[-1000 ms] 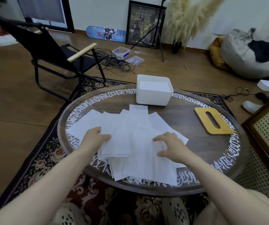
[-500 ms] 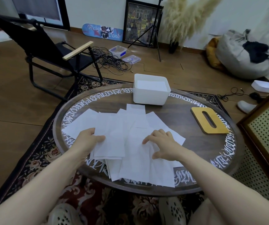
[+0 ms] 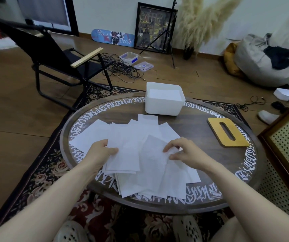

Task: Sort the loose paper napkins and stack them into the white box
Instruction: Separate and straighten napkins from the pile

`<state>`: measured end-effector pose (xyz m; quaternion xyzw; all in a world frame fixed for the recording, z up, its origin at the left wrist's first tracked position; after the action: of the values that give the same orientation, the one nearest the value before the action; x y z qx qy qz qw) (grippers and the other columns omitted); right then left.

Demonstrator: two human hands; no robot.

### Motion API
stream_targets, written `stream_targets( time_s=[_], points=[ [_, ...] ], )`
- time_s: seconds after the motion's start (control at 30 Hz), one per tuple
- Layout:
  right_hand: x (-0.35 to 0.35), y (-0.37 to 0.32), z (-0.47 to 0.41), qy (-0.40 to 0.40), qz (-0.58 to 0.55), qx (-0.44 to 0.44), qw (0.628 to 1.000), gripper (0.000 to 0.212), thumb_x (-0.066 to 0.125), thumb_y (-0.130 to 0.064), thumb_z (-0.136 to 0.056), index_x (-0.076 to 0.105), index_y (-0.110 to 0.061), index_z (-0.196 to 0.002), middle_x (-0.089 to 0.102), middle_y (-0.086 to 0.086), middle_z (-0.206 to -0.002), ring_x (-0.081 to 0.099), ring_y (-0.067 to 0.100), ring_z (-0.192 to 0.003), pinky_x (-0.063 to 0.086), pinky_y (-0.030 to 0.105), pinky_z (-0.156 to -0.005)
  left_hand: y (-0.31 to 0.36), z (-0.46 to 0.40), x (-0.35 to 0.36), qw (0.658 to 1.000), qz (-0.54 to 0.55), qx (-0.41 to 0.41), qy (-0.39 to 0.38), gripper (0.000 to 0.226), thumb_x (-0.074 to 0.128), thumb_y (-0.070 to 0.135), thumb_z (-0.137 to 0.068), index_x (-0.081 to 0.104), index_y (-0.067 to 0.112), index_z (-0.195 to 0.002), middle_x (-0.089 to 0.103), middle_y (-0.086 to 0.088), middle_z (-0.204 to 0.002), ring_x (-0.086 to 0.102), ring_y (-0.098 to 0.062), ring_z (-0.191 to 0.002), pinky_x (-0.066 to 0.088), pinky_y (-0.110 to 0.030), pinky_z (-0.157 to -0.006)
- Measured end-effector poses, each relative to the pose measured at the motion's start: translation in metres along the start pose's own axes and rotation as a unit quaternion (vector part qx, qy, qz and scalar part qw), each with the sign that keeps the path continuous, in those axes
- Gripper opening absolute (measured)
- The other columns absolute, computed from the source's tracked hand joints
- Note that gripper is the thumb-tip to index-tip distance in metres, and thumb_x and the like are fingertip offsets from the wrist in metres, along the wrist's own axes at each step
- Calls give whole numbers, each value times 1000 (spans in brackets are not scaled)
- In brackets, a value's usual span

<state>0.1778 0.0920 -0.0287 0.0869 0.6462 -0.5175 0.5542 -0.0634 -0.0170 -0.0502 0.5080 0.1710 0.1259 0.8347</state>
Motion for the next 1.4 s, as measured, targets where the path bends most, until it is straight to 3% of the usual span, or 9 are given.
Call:
stream_targets(
  time_s=[0.13,0.27,0.4,0.53,0.83,0.97,1.07,1.2,1.4],
  points=[
    [-14,-3,11,8,-214,1,977,24,67,-5,-86,70,-24,-100,67,-8,-109,53,2,-77,48,19,-76,1,-1,3,1000,-1,1,-4,14,58,-1,-90,64,5,-101,67,-15,-100,64,-30,-85,51,-36,-79],
    [-7,8,10,-4,-125,17,992,24,65,-2,-86,70,-25,-93,66,-6,-106,49,-6,-66,40,10,-65,2,-1,8,1000,1,2,-9,14,57,-5,-89,63,2,-100,66,-17,-100,63,-30,-84,51,-36,-76],
    [-2,14,6,1,-47,10,999,21,69,-6,-84,69,-26,-89,60,-7,-92,48,4,-80,35,8,-65,3,-2,10,1000,-1,4,-14,13,57,-4,-89,64,7,-91,67,-14,-94,63,-23,-74,51,-29,-68],
    [-8,15,4,31,-5,-9,999,18,76,-15,-78,68,-30,-82,55,0,-86,44,2,-83,34,21,-71,3,-1,12,1000,-5,6,-15,13,57,-3,-90,64,7,-94,67,-9,-89,62,-21,-74,49,-28,-64],
    [-18,16,6,84,74,-2,994,16,76,-40,-77,62,-41,-70,55,-16,-101,41,6,-106,16,26,-81,4,-1,15,1000,1,0,-19,15,58,-2,-89,66,11,-86,69,-15,-98,65,-31,-88,53,-39,-83],
    [-19,26,6,88,60,65,992,17,68,-42,-83,62,-42,-67,69,-10,-84,48,21,-103,29,34,-86,6,-1,17,1000,3,6,-20,19,58,-2,-89,65,14,-83,69,-14,-99,64,-32,-91,52,-37,-81],
    [-26,22,8,124,34,65,990,15,66,-30,-87,69,-34,-73,68,-19,-73,59,12,-87,40,38,-92,4,-3,17,1000,3,4,-20,18,58,-1,-89,65,14,-84,69,-13,-98,65,-32,-90,52,-37,-78],
    [-34,19,13,178,-92,81,976,16,62,-20,-89,73,-23,-78,70,-13,-73,63,10,-75,47,31,-71,4,-4,17,1000,13,8,-9,18,57,-1,-90,65,13,-83,68,-13,-96,63,-28,-82,51,-32,-68],
    [-34,12,20,192,-403,160,880,9,62,-11,-90,70,-8,-93,66,2,-70,53,10,-52,36,20,-50,5,-4,25,999,33,19,20,14,55,-1,-91,64,6,-83,68,-20,-101,63,-32,-87,50,-42,-82]
  ],
)
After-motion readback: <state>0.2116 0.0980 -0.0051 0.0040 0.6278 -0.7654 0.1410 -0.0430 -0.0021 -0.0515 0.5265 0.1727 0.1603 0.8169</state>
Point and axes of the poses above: each hand's wrist, its own z-axis away from the middle knuckle, its own x-axis out of the palm, y = z × x, the point moved 6 cm from there along -z, towards the middle knuckle
